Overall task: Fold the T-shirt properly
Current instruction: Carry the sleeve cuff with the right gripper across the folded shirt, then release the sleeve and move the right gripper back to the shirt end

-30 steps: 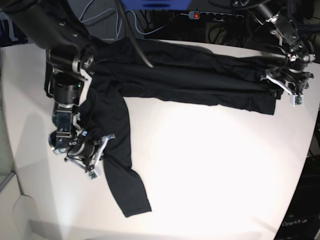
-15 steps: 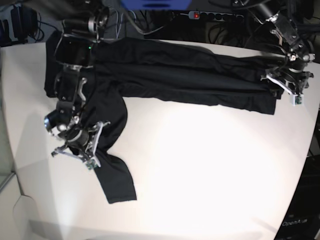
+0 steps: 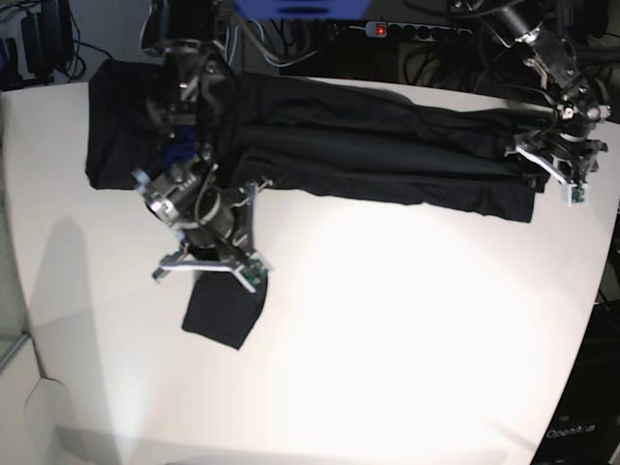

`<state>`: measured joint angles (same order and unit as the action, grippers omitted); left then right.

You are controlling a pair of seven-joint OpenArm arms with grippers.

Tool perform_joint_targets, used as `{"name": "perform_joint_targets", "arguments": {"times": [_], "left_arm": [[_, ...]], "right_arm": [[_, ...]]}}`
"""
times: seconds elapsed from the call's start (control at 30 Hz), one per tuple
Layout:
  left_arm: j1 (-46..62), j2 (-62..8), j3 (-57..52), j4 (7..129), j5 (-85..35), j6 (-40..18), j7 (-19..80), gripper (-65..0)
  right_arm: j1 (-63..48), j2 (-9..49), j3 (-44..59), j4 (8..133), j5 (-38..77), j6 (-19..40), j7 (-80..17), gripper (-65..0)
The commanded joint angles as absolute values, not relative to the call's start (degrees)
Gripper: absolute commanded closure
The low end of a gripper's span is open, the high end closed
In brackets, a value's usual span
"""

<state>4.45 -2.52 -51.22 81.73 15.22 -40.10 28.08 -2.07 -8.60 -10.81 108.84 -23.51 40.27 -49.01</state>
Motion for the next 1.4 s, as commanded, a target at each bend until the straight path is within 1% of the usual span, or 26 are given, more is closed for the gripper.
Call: {"name": "perform_joint_targets", "arguments": {"times": [0.0, 0.23, 0.3, 0.43, 0.57, 0.77, 1.0, 1.37], "left_arm": [[4.2, -2.9, -51.2, 82.0, 16.4, -40.0, 29.2, -39.2], [4.2, -2.8, -51.2, 82.0, 16.4, -40.0, 29.3, -39.2], [4.2, -2.8, -51.2, 81.9, 16.4, -40.0, 29.2, -39.2], [4.3, -2.8, -49.4, 81.9, 16.4, -40.0, 29.4, -39.2], [4.3, -2.8, -48.9, 81.9, 16.4, -40.0, 29.4, -39.2], [4.2, -2.8, -48.9, 81.9, 16.4, -40.0, 29.4, -39.2], [4.1, -2.7, -48.9, 81.9, 16.4, -40.0, 29.4, -39.2], [2.9, -2.7, -48.9, 81.9, 16.4, -40.0, 29.5, -39.2]], "right_arm": [[-1.8, -9.0, -12.4, 109.9, -23.1, 40.0, -48.4, -0.9], [-4.7, -9.0, -23.3, 109.9, -22.5, 40.0, -48.0, -0.9], [-4.6, -9.0, -26.3, 109.9, -19.1, 40.0, -48.3, -0.9], [-4.3, -9.0, -29.1, 109.8, -13.0, 40.0, -48.4, -0.9], [-3.3, -9.0, -31.4, 109.8, -9.5, 40.0, -48.5, -1.0], [-5.1, -9.0, -32.0, 109.8, -5.4, 40.0, -48.5, -1.2], [-8.3, -9.0, -32.0, 109.8, -5.3, 40.0, -47.9, -1.0], [-8.6, -9.0, -32.1, 109.9, -5.3, 40.0, -47.9, -1.2]]}}
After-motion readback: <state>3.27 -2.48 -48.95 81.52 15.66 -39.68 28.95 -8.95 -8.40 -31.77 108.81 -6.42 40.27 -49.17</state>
